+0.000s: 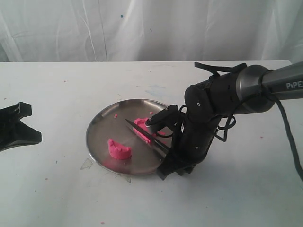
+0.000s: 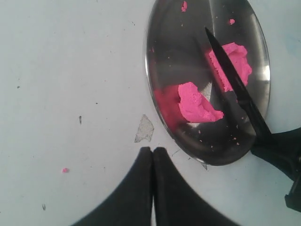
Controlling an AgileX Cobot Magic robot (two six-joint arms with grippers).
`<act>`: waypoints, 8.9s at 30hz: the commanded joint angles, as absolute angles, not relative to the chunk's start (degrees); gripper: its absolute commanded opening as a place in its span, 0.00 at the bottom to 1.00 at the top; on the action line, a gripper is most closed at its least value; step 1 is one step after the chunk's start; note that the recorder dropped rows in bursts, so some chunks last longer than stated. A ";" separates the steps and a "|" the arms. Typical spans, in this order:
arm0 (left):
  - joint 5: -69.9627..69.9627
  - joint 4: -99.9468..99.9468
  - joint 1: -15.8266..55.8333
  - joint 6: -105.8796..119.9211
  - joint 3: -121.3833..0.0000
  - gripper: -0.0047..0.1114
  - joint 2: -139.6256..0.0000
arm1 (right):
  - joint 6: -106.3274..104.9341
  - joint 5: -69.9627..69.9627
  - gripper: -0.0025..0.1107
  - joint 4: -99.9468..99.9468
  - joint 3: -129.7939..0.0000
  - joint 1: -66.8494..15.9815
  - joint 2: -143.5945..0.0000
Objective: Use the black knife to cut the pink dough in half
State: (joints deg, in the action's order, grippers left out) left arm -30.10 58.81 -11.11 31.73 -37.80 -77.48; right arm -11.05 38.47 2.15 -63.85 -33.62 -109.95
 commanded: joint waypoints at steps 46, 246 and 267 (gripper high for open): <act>-43.25 83.72 -11.26 45.13 -37.73 0.04 -77.36 | -9.83 52.19 0.02 0.40 -84.05 -29.68 -113.92; -1.09 73.66 -11.26 69.30 -21.82 0.04 -17.90 | -3.58 17.10 0.02 -1.19 0.00 -2.83 0.00; -6.55 7.58 -11.97 -11.74 0.00 0.04 -8.05 | -3.54 17.10 0.02 -1.19 0.00 -2.83 0.00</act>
State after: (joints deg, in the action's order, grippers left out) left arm -0.98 8.71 -11.78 -10.27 -0.61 -11.90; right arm -3.08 17.40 -0.94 -0.23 -3.02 -0.33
